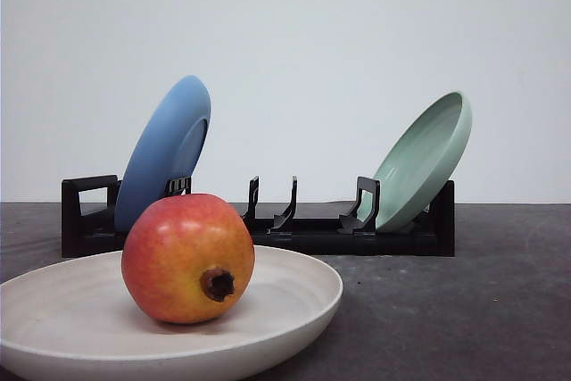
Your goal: Place pomegranate in white plate
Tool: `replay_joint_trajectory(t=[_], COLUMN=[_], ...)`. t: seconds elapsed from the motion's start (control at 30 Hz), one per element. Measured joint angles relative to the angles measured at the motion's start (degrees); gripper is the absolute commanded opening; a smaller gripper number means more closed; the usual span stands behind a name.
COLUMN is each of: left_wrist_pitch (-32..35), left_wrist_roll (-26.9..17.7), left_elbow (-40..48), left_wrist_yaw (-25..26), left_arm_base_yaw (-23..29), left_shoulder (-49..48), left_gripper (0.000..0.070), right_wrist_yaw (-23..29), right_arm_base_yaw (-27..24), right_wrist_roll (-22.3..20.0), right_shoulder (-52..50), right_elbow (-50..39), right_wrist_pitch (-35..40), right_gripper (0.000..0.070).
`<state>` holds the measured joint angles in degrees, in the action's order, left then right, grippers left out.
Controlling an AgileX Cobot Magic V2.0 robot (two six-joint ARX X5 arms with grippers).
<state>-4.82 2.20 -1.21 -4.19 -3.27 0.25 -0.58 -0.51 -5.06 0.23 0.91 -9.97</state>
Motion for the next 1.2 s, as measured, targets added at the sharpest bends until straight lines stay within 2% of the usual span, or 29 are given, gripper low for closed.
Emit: replay_joint_trajectory(t=[1.2], left_wrist_pitch=[0.0], left_wrist_roll=[0.0], left_elbow=[0.0], left_wrist_yaw=[0.0], left_arm_base_yaw=[0.0], left_shoulder=[0.0], left_gripper=[0.0], right_wrist_yaw=[0.1], right_arm_base_yaw=[0.0], right_wrist_roll=[0.0], right_shoulder=[0.0], right_elbow=[0.0], right_wrist_pitch=[0.4], right_gripper=[0.0012])
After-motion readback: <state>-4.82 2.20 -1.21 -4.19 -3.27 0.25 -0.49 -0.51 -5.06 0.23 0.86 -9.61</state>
